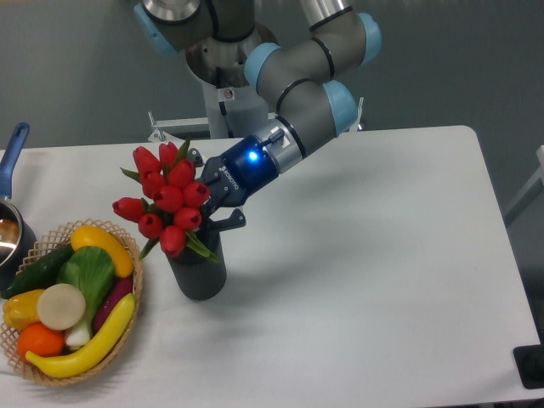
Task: Insert the flowers into the vase
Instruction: 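Lower the tulip stems into the opening of the grey vase, then push the tulip bunch further down into the vase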
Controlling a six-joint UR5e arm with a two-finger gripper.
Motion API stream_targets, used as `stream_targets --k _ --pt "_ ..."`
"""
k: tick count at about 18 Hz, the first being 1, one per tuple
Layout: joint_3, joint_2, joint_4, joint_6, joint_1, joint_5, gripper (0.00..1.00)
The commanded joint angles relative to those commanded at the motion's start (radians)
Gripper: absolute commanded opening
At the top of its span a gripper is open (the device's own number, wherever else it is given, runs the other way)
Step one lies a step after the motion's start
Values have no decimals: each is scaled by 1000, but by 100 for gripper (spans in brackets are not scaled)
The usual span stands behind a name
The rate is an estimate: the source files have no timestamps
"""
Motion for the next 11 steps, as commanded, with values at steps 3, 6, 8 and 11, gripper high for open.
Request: stream_targets --k 3,6,8,11 --pt "-3 -8 -2 2 0 2 40" --pt "-8 -9 2 2 -2 96 41" --pt "-6 -12 2 0 -9 109 41" --pt "-8 -14 2 2 -11 112 42"
